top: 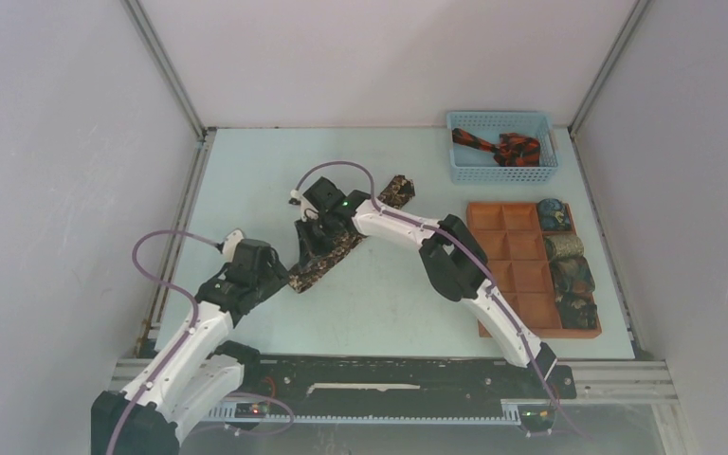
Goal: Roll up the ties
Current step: Roll the tie at the center of the board.
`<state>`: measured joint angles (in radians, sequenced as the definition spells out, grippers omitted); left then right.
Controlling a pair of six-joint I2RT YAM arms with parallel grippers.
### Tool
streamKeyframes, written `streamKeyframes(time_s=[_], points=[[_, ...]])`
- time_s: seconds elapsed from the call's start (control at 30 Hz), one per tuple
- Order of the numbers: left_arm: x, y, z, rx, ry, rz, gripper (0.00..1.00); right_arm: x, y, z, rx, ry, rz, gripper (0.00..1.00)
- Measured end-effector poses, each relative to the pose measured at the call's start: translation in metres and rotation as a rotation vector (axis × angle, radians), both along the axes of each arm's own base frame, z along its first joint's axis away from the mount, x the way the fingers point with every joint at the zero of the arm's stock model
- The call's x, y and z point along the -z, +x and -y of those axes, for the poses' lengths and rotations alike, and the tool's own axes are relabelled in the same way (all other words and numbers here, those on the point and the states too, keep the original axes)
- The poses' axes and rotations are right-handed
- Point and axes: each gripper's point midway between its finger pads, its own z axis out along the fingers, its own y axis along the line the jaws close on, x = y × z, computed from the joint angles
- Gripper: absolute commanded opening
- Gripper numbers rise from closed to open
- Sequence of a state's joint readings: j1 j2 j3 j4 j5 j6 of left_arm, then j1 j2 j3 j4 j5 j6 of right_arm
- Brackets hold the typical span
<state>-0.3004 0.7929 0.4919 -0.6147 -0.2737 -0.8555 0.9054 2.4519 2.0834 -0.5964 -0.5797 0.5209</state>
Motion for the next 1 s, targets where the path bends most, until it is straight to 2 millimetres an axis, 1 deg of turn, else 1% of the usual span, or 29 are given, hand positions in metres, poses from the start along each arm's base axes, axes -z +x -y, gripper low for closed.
streamKeyframes(time_s=[0.17, 0.27, 0.5, 0.73, 1.0], points=[[0.006, 0.004, 0.007, 0.020, -0.024, -0.014, 0.68, 0.012, 0.000, 0.008, 0.006, -0.022, -0.017, 0.00], [0.006, 0.008, 0.012, 0.031, -0.040, -0.008, 0.67, 0.019, 0.000, 0.012, 0.009, -0.028, -0.031, 0.00], [0.009, 0.017, 0.022, 0.056, -0.074, -0.006, 0.64, 0.020, 0.005, 0.014, 0.013, -0.007, -0.038, 0.00], [0.013, 0.022, 0.029, 0.073, -0.096, -0.009, 0.62, 0.022, 0.004, 0.014, 0.005, 0.005, -0.046, 0.00], [0.030, 0.020, 0.036, 0.085, -0.124, -0.050, 0.59, 0.023, 0.003, 0.014, 0.000, 0.025, -0.056, 0.00]])
